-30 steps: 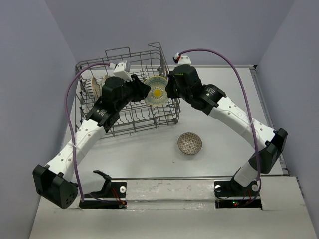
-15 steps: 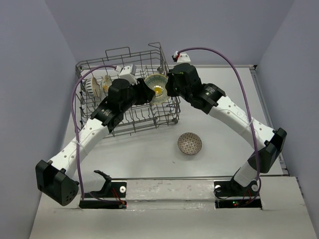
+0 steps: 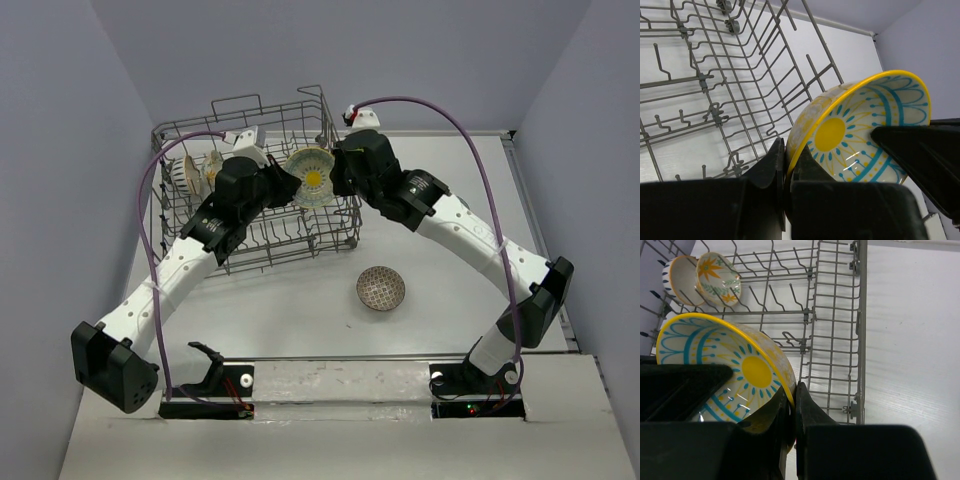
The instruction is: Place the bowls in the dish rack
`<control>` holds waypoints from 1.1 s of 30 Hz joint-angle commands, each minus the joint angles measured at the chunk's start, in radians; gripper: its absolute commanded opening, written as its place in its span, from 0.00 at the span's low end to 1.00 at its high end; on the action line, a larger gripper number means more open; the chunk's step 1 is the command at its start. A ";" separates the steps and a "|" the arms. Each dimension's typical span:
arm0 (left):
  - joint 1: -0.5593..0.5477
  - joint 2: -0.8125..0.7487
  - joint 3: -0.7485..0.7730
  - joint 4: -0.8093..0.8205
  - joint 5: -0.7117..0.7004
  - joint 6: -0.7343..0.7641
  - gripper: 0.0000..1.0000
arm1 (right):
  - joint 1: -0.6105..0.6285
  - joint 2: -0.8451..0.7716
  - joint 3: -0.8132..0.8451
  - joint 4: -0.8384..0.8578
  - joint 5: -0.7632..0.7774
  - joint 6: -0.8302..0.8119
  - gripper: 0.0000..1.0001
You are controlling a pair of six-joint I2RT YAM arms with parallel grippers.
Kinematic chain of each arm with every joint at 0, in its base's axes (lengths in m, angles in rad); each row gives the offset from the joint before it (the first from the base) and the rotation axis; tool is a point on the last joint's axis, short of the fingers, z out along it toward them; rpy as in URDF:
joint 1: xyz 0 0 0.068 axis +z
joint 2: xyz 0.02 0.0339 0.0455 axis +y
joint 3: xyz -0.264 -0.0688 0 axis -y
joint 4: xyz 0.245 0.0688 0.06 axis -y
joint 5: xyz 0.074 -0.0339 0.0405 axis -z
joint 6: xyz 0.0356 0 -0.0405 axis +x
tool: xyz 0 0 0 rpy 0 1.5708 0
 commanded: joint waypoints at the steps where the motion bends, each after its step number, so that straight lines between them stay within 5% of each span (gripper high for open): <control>1: -0.007 -0.010 0.030 -0.012 0.003 0.047 0.00 | 0.006 -0.028 0.035 0.106 0.008 0.004 0.01; 8: -0.008 -0.005 0.044 -0.012 -0.058 0.044 0.00 | 0.006 -0.035 0.018 0.104 0.008 -0.005 0.05; 13: -0.010 -0.007 0.062 -0.002 -0.107 0.040 0.00 | 0.006 -0.053 0.009 0.101 0.005 -0.016 0.51; 15: -0.010 -0.008 0.069 0.012 -0.124 0.033 0.00 | 0.006 -0.070 0.005 0.100 0.009 -0.021 0.56; 27: -0.010 0.076 0.257 -0.106 -0.506 -0.035 0.00 | 0.006 -0.269 -0.118 0.070 0.083 -0.032 0.59; 33: -0.005 0.208 0.464 -0.219 -0.852 -0.037 0.00 | 0.006 -0.403 -0.251 0.047 0.132 0.016 0.59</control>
